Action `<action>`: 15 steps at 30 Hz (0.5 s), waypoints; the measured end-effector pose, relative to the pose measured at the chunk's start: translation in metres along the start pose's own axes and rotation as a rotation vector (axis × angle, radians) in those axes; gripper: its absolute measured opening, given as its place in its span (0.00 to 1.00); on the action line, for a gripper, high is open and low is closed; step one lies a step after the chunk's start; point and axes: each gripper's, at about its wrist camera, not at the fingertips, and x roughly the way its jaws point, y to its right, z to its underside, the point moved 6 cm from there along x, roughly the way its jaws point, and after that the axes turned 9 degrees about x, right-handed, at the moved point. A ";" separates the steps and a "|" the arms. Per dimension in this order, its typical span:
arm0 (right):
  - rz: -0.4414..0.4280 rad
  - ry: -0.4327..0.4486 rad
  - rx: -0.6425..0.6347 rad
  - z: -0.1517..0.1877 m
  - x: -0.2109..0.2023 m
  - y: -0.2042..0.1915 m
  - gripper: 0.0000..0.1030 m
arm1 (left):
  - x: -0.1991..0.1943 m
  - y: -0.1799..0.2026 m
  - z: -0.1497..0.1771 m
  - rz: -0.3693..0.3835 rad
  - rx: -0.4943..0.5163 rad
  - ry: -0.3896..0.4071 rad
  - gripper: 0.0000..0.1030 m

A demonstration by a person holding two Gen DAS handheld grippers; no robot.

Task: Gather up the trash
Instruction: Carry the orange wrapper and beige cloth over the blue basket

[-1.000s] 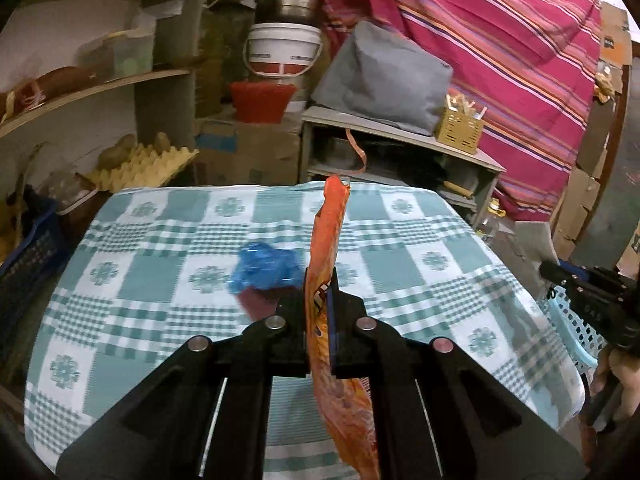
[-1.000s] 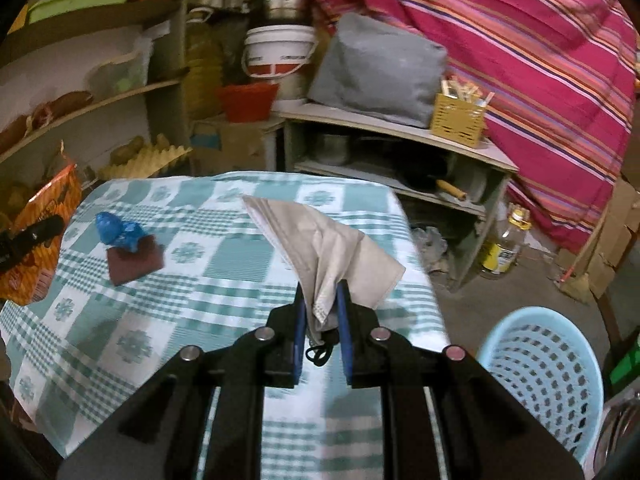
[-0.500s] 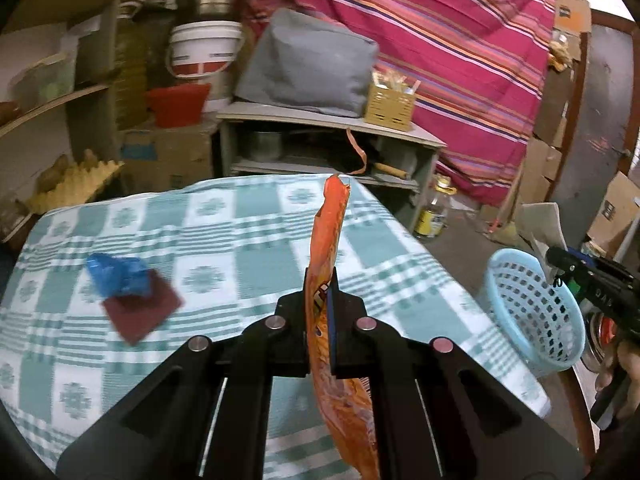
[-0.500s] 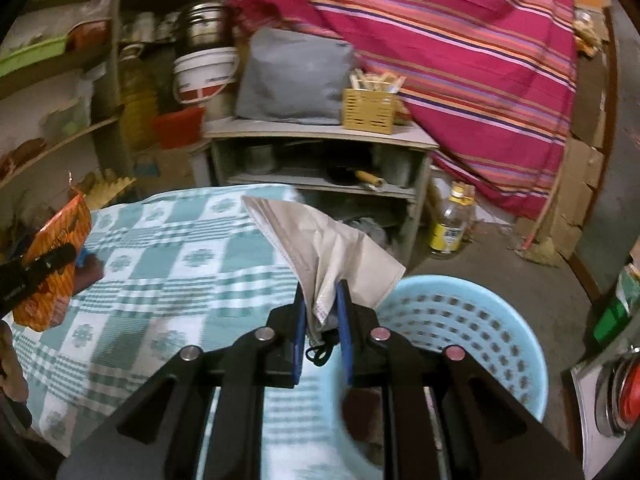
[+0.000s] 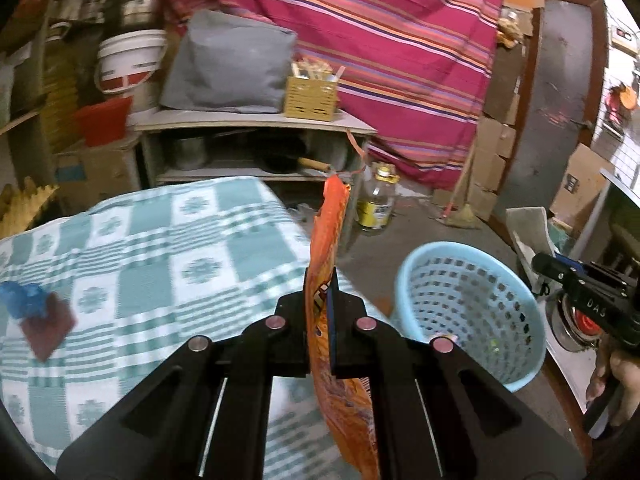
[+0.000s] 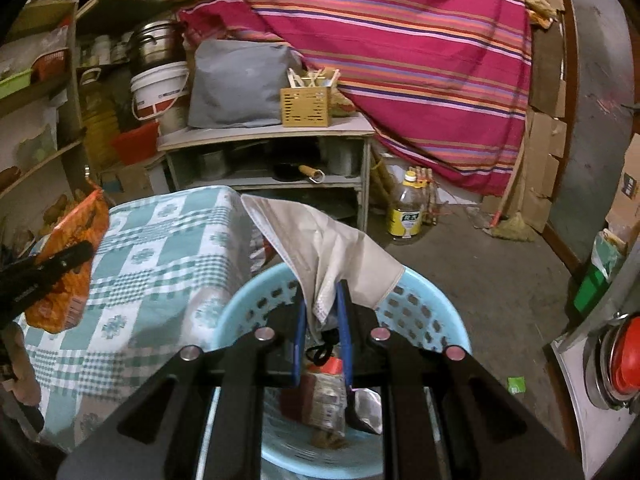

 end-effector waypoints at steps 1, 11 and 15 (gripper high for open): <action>0.004 -0.003 0.008 0.001 0.000 0.007 0.14 | 0.004 0.007 0.000 0.010 0.003 -0.003 0.04; -0.008 -0.021 0.107 0.004 0.007 0.040 0.14 | 0.042 0.074 -0.009 0.120 0.045 -0.031 0.04; -0.006 -0.029 0.131 0.006 0.012 0.048 0.14 | 0.056 0.100 -0.009 0.151 0.064 -0.041 0.04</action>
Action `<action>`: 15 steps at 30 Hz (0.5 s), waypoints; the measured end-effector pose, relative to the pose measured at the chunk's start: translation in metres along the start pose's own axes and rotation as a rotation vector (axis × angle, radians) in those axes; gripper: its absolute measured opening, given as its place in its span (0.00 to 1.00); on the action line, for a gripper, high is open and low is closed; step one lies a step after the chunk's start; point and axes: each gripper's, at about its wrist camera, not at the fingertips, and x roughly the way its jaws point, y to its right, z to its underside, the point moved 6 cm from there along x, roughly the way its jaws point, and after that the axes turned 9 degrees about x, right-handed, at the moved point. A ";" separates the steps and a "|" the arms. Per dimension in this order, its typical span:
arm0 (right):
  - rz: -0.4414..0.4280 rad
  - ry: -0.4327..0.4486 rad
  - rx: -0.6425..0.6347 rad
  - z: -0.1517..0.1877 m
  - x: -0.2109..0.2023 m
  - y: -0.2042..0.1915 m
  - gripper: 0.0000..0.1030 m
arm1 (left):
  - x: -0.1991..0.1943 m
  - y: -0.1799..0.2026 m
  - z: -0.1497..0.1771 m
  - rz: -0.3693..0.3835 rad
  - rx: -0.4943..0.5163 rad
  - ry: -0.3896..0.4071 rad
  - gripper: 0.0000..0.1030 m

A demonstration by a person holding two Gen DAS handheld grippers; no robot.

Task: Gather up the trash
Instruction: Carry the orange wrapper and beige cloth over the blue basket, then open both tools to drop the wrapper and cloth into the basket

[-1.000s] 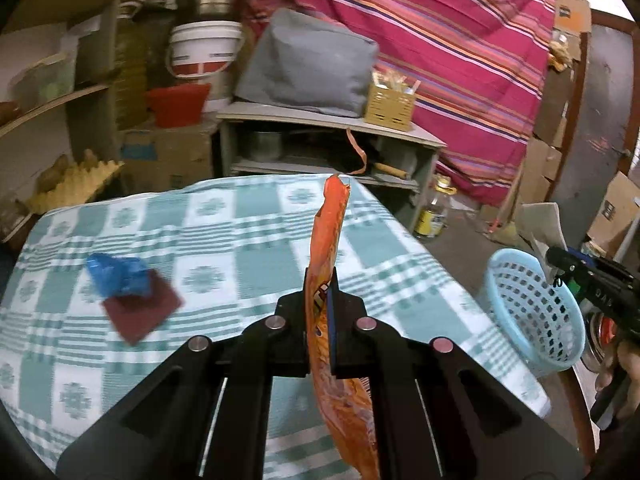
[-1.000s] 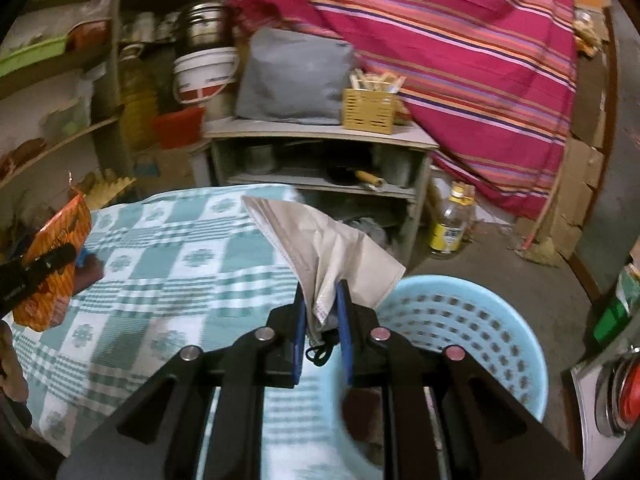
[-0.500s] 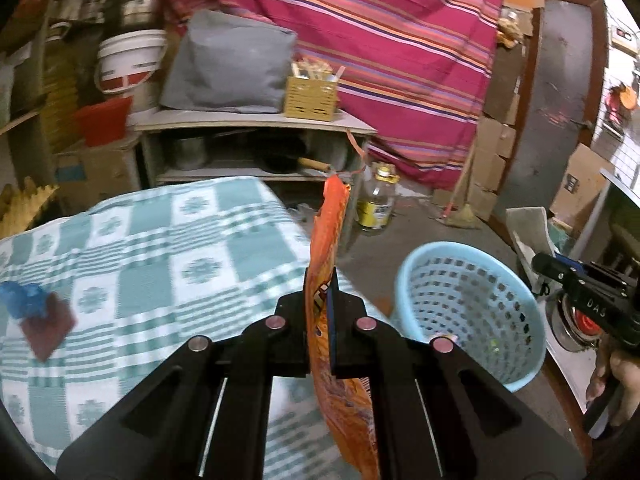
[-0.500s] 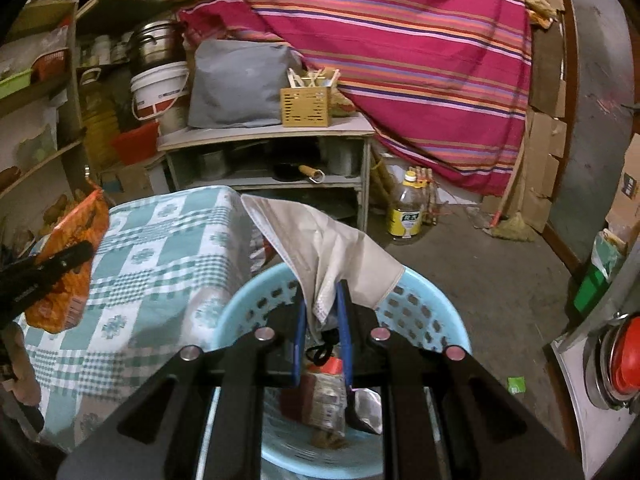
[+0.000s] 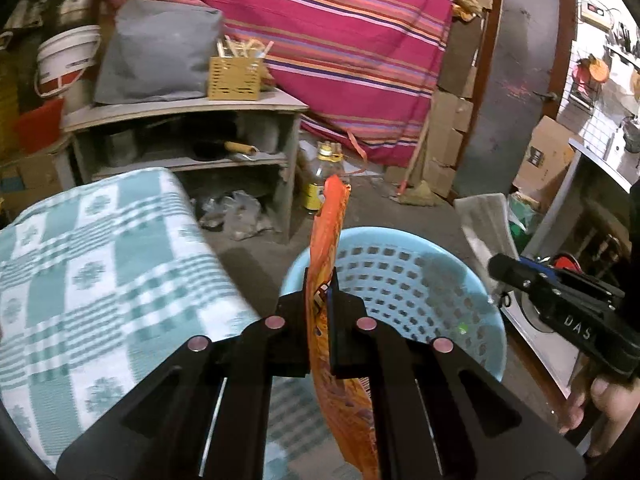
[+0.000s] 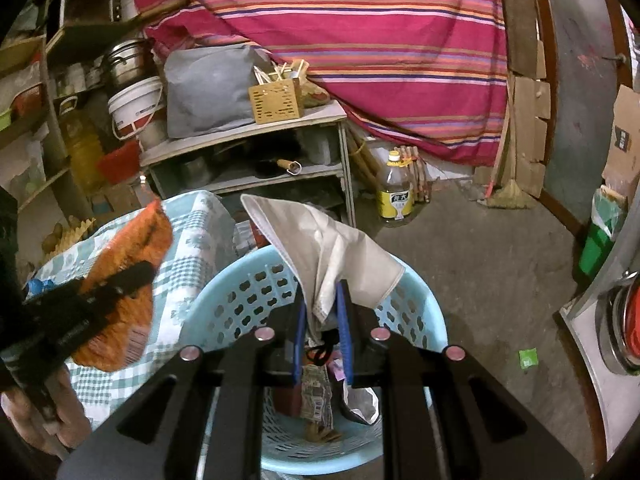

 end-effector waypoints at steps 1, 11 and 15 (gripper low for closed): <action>0.001 -0.001 0.008 0.000 0.001 0.002 0.14 | 0.005 0.004 -0.001 0.007 0.002 -0.004 0.04; 0.011 -0.009 0.039 -0.001 0.007 0.012 0.14 | 0.027 0.013 0.000 0.019 -0.021 -0.020 0.36; 0.013 -0.019 0.037 0.000 0.011 0.010 0.14 | 0.013 0.002 0.003 -0.051 -0.005 -0.003 0.60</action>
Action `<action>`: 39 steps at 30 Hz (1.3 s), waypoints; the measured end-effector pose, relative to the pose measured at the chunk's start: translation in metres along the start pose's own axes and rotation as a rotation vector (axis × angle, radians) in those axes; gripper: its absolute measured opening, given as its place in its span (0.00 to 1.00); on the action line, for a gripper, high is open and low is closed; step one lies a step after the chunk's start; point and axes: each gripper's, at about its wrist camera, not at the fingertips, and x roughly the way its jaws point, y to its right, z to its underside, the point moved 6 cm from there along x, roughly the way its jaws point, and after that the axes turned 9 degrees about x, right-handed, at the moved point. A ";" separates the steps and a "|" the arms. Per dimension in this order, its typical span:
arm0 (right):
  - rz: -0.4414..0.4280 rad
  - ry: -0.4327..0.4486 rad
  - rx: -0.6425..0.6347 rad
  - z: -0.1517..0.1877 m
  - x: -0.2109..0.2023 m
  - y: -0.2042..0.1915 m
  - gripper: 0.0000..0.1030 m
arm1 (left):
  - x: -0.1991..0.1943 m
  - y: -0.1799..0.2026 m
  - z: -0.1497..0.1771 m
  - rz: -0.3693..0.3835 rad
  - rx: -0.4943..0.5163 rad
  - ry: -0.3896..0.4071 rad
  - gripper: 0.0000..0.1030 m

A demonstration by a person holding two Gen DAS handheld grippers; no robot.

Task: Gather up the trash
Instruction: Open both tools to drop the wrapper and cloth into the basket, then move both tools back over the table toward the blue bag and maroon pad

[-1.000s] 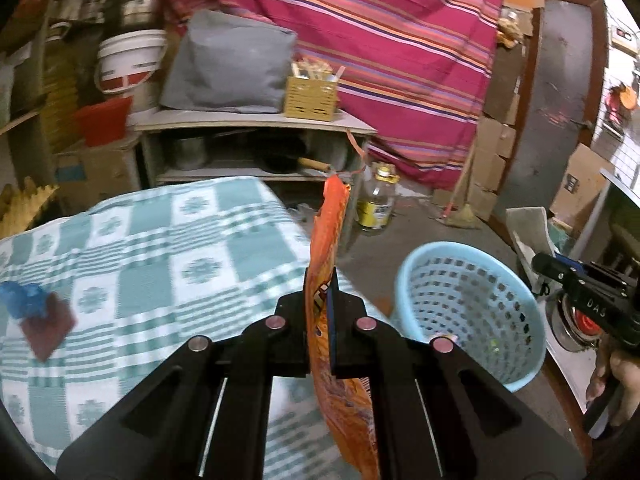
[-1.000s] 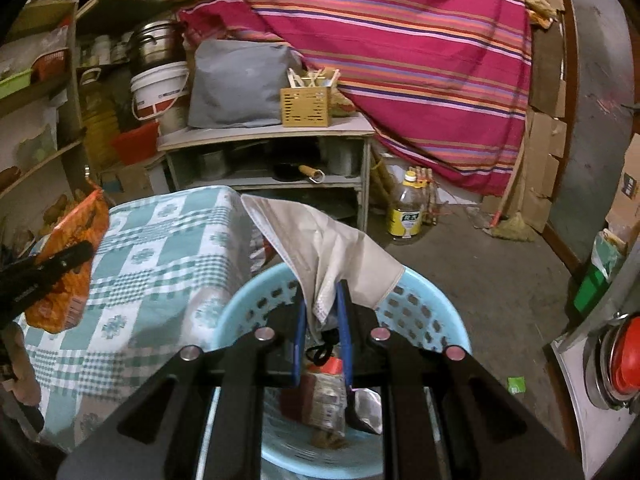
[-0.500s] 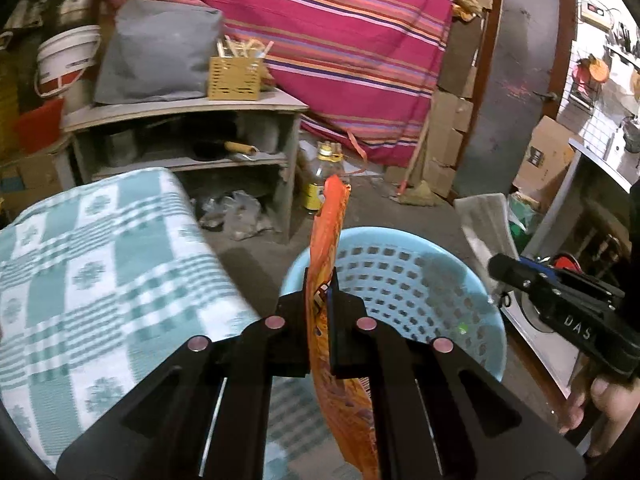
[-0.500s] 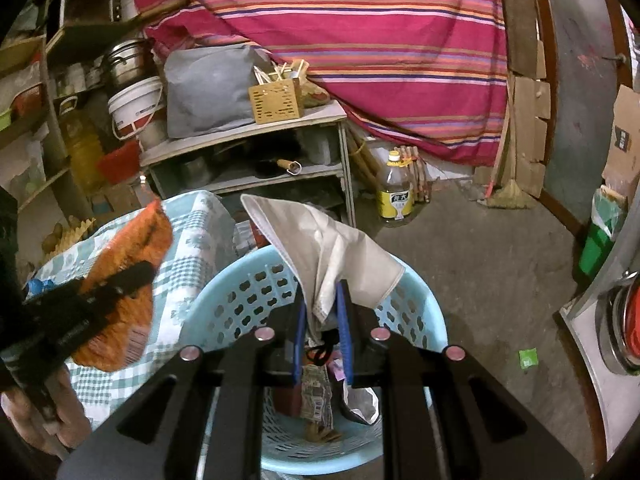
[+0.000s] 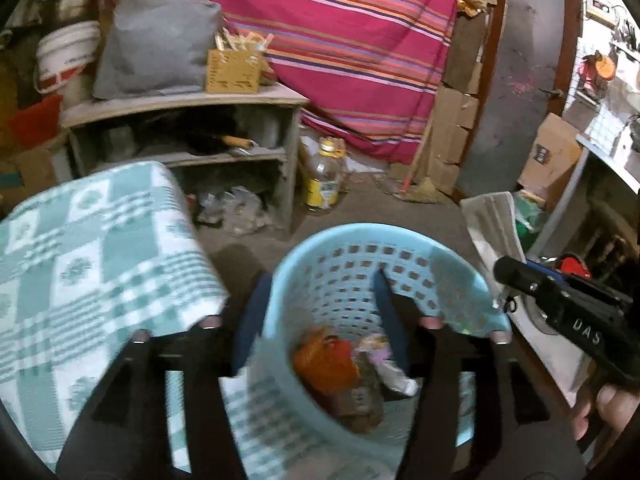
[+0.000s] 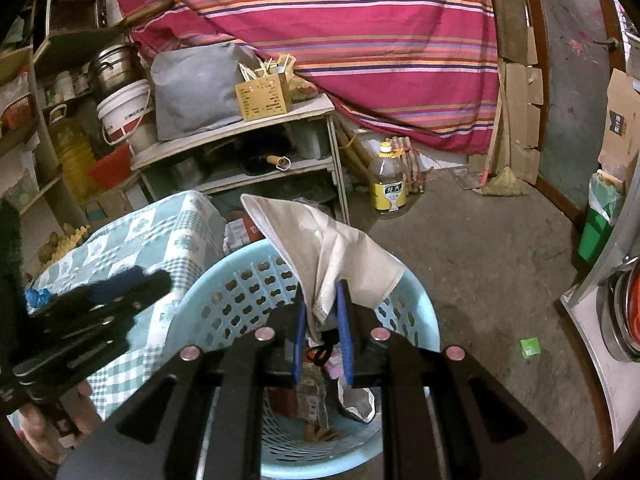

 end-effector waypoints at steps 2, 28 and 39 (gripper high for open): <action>-0.001 -0.005 -0.007 0.001 0.002 -0.004 0.14 | -0.009 -0.012 0.001 -0.040 -0.003 0.012 0.67; 0.091 -0.007 -0.069 0.015 0.018 -0.065 0.79 | -0.161 -0.221 0.049 -0.434 -0.171 0.063 0.95; -0.047 0.060 -0.227 0.034 -0.006 -0.189 0.86 | -0.207 -0.292 0.084 -0.559 -0.234 0.052 0.95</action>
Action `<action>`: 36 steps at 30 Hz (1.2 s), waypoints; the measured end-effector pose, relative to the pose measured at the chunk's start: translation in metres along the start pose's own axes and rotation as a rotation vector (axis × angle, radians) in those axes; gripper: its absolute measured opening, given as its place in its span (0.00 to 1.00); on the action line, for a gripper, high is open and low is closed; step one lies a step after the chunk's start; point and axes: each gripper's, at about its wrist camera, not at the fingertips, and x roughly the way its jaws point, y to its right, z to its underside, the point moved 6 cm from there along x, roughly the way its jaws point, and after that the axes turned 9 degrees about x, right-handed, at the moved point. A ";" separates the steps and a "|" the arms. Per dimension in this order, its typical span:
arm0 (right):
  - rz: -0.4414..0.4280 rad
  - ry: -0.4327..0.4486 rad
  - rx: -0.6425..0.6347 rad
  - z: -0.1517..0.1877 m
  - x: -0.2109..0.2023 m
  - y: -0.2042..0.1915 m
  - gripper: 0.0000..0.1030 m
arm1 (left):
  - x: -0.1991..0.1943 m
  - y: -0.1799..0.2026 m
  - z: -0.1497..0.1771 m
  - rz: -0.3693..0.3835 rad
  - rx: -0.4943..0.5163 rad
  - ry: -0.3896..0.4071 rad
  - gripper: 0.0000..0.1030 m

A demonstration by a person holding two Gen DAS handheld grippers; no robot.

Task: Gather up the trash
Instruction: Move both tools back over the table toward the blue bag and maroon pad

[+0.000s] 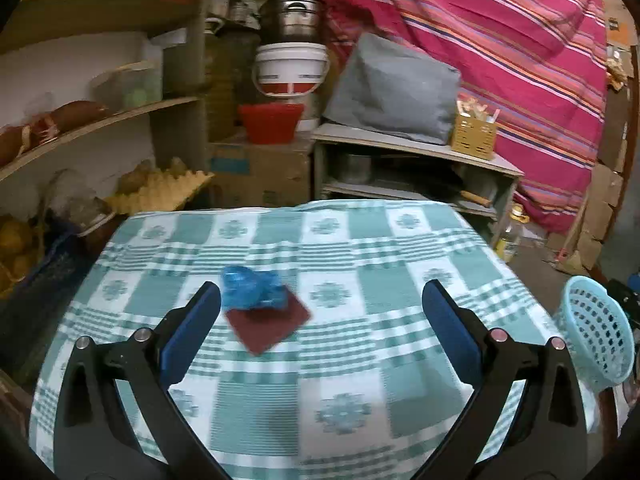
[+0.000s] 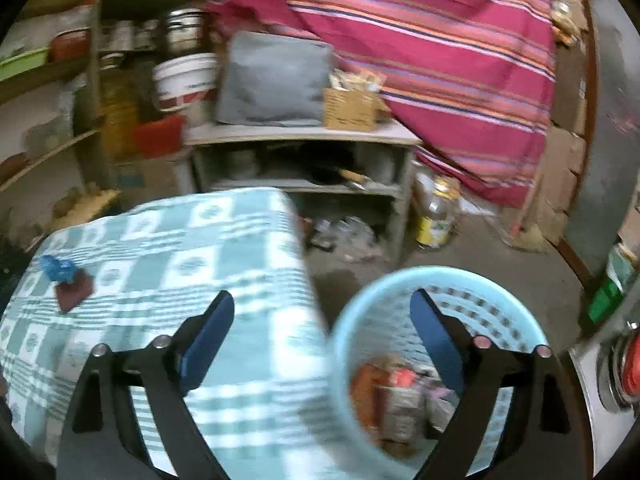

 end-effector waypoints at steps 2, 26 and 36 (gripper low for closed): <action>-0.038 -0.005 -0.040 0.003 0.002 -0.030 0.88 | 0.000 -0.012 0.004 -0.015 -0.003 -0.004 0.95; -0.088 -0.129 -0.175 0.048 0.069 -0.150 0.89 | 0.031 -0.107 0.044 -0.102 -0.078 -0.057 0.95; -0.087 -0.126 -0.154 0.052 0.081 -0.156 0.89 | 0.057 -0.102 0.045 -0.074 -0.081 -0.085 0.95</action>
